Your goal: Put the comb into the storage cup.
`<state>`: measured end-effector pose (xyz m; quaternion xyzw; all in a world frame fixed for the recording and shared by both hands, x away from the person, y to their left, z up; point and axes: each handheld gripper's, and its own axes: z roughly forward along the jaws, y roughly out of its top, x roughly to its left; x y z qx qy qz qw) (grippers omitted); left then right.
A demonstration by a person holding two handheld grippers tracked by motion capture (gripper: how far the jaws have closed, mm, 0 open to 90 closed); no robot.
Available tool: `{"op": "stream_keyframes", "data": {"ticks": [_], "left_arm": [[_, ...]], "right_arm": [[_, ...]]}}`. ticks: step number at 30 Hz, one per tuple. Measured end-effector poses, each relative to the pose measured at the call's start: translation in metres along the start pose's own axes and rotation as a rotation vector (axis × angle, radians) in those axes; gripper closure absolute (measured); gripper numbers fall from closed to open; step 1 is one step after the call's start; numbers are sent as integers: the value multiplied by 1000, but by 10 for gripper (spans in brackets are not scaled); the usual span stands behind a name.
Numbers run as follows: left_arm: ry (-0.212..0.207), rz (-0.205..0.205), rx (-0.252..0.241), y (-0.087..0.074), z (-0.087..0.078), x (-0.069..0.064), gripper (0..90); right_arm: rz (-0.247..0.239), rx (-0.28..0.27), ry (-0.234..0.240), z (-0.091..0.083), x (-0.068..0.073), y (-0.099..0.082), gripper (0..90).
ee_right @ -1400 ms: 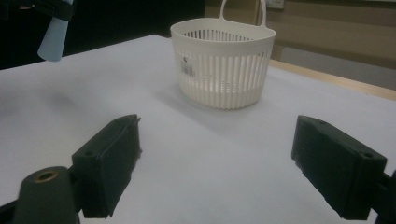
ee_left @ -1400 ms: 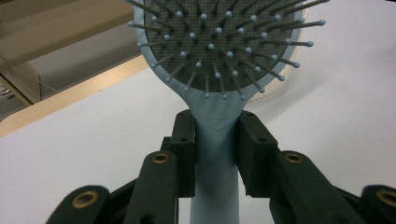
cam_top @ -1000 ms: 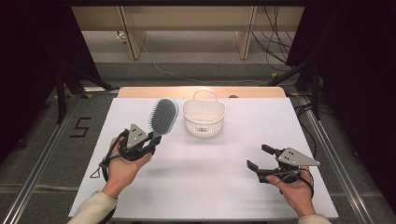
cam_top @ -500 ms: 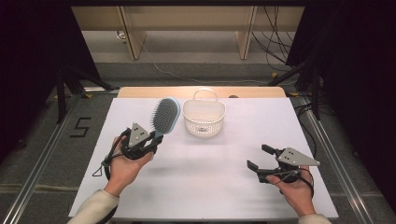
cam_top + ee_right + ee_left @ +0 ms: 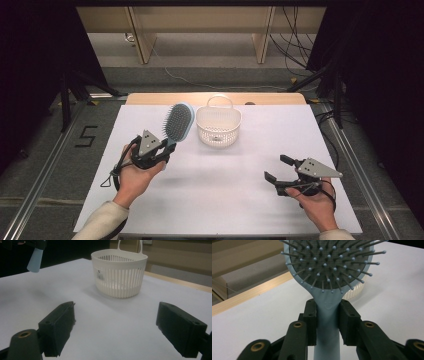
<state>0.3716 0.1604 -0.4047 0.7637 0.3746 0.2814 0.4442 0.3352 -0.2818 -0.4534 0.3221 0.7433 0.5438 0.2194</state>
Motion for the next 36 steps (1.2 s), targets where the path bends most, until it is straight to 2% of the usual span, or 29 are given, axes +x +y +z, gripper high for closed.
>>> {"op": "stream_keyframes", "data": {"ticks": [36], "left_arm": [[-5, -2, -25, 6, 10, 0, 701]], "right_arm": [[7, -1, 0, -1, 0, 0, 161]]}}
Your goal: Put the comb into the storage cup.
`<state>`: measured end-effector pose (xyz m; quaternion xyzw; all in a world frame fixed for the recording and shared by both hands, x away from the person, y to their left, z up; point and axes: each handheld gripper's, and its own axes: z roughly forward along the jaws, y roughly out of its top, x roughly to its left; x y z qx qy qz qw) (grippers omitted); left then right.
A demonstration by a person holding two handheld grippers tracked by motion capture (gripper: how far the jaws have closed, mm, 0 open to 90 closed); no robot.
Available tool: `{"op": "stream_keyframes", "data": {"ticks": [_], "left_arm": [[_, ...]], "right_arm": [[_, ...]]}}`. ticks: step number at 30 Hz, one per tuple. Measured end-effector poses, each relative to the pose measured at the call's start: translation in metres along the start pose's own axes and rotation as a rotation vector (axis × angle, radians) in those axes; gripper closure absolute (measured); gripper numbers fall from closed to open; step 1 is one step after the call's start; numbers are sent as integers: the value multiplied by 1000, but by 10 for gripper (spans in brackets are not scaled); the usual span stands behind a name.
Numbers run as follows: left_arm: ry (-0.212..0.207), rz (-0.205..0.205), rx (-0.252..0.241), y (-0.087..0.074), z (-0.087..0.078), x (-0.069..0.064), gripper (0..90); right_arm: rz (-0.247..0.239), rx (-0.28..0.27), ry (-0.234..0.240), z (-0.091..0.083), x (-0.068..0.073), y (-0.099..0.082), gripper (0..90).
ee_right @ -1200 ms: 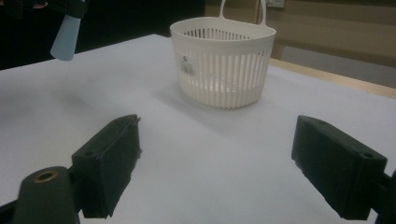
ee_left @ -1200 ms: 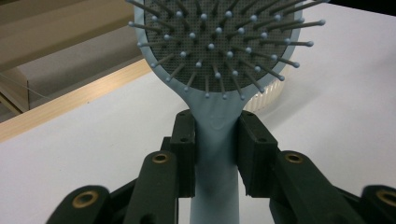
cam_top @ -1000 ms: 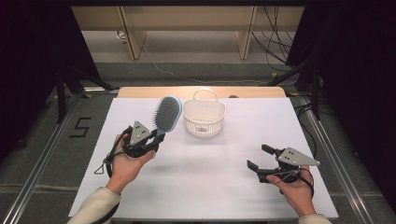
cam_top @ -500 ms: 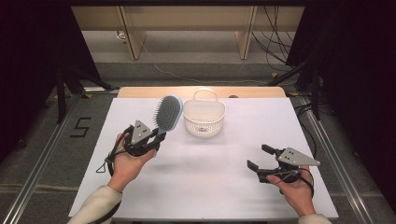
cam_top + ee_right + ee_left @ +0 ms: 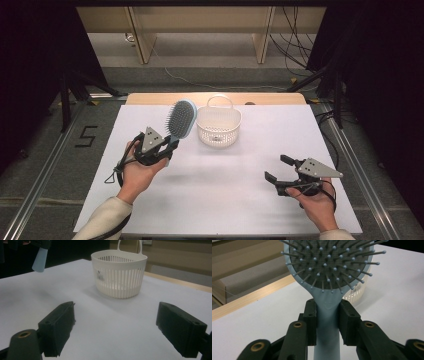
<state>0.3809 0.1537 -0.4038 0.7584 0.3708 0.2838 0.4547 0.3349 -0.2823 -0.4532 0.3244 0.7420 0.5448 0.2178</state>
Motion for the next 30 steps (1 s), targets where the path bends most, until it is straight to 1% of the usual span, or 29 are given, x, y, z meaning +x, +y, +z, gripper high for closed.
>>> {"op": "stream_keyframes", "data": {"ticks": [30], "left_arm": [[-12, 2, -9, 6, 6, 0, 701]], "right_arm": [[1, -1, 1, 0, 0, 0, 162]]}}
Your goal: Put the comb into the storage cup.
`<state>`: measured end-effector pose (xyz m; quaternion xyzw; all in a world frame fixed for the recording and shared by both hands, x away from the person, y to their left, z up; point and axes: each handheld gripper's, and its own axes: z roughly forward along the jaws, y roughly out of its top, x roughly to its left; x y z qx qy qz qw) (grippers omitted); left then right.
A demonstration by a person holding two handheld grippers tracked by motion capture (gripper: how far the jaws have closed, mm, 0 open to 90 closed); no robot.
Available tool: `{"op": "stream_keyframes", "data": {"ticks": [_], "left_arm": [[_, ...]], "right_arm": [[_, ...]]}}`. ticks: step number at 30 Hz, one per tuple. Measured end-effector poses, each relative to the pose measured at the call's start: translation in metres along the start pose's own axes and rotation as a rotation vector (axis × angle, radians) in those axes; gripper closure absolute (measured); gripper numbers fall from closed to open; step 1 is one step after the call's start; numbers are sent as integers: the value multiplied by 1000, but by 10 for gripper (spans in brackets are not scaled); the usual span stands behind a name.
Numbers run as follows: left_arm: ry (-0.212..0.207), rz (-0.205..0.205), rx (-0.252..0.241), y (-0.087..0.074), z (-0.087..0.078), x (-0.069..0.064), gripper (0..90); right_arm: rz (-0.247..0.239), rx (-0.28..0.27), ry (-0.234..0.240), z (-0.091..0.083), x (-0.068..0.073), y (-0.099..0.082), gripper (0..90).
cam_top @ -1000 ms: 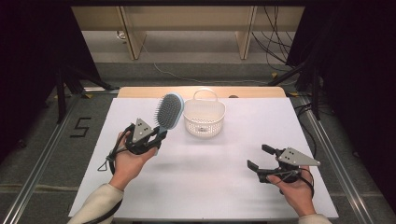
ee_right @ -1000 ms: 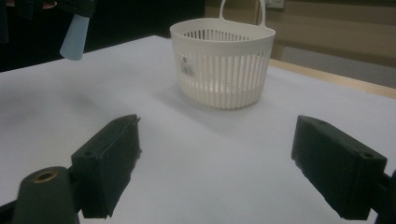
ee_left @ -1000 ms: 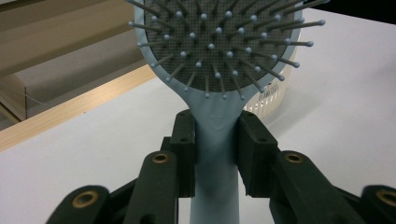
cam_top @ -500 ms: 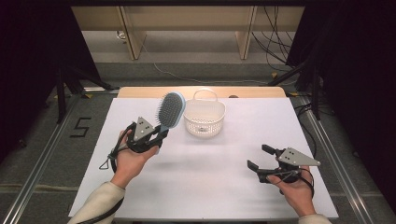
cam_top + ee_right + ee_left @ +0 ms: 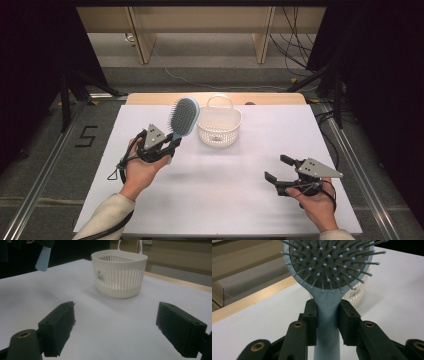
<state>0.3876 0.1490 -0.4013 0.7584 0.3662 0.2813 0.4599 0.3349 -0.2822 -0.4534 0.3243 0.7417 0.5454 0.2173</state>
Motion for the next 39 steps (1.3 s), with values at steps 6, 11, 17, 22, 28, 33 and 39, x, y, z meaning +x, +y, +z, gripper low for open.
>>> {"op": "stream_keyframes", "data": {"ticks": [6, 11, 17, 22, 28, 33, 39], "left_arm": [[-4, 1, -1, 2, 1, -1, 701], [-6, 2, -4, 3, 3, -2, 701], [-9, 4, -2, 5, 4, -2, 701], [-9, 3, -3, 6, 5, -2, 701], [-10, 4, -6, 7, 5, -2, 701], [-10, 5, -6, 7, 6, -2, 701], [-11, 5, -8, 9, 6, -2, 701]], "right_arm": [[0, 1, 1, 0, 0, 0, 161], [0, 0, 1, 0, 0, 0, 161], [1, 0, 0, 0, 0, 0, 162], [0, -1, 1, 0, 0, 0, 162], [1, 0, 0, 0, 0, 0, 162], [-2, 0, 1, 0, 0, 0, 162], [1, -2, 0, 0, 0, 0, 162]]}}
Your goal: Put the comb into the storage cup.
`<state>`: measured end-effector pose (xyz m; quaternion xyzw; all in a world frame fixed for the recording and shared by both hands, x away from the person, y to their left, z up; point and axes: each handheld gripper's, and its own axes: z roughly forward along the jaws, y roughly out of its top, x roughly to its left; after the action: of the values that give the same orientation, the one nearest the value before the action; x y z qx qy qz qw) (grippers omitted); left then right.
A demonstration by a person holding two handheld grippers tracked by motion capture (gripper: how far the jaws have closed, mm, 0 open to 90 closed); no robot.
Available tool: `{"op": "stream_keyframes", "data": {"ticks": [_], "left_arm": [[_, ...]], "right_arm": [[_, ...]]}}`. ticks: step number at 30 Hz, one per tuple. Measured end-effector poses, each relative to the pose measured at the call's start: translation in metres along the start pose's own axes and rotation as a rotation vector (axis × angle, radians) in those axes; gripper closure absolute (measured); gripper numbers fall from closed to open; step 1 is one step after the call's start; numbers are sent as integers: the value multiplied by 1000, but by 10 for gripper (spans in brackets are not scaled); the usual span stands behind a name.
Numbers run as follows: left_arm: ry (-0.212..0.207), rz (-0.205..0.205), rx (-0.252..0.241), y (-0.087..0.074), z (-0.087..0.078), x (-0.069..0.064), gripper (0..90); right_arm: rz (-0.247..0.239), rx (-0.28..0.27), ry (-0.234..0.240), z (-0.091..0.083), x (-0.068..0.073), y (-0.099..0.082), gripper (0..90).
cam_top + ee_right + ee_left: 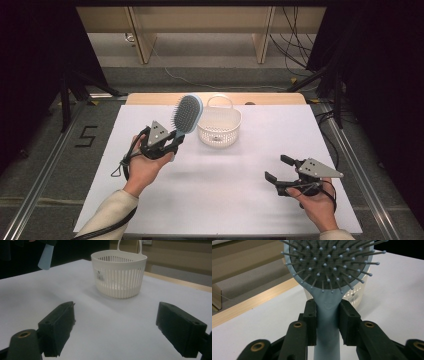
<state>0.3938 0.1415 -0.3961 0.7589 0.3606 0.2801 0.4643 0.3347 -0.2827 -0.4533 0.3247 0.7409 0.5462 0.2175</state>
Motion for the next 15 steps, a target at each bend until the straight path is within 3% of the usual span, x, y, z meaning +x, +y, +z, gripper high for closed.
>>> {"op": "stream_keyframes", "data": {"ticks": [15], "left_arm": [[-5, -1, -5, 5, 4, -1, 700]], "right_arm": [[0, -1, 0, 0, 0, 0, 162]]}}
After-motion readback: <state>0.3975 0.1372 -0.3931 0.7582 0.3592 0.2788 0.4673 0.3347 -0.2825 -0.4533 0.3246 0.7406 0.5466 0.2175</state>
